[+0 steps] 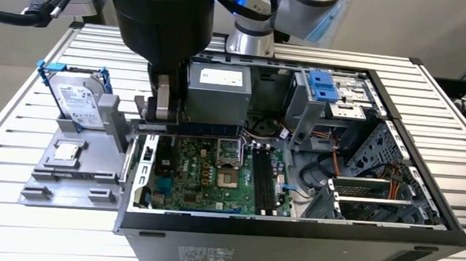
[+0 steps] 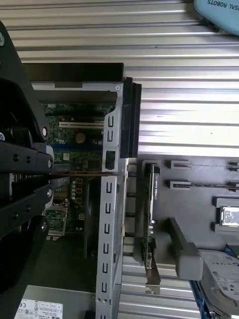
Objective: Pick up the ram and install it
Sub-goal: 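Pick up the ram and move it above insertion slot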
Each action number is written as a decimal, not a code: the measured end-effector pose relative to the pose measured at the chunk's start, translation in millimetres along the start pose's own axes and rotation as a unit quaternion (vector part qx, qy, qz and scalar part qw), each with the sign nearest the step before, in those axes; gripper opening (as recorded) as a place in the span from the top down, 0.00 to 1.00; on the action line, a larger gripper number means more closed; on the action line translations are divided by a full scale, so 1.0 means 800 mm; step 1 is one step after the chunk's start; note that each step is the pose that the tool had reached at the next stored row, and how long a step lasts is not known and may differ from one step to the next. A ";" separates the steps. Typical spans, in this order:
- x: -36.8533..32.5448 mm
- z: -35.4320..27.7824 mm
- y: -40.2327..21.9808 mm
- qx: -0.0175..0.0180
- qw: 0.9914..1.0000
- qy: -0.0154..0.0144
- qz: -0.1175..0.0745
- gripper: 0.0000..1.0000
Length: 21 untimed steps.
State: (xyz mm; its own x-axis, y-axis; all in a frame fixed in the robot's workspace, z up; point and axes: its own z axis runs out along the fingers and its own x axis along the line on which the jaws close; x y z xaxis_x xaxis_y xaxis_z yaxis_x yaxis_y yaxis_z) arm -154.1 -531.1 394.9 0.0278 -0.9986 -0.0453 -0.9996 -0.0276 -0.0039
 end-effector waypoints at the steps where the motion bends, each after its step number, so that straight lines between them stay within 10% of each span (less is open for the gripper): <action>1: 0.0001 0.0000 -0.0019 0.000 1.000 0.000 0.000 1.00; 21: 0.0012 0.0001 -0.0442 0.000 1.000 0.000 0.000 1.00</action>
State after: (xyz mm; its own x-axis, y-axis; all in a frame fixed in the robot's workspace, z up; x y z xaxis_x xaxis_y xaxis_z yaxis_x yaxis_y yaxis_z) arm -118.8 -531.1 394.9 0.0278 -0.9986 -0.0453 -0.9996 -0.0276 -0.0038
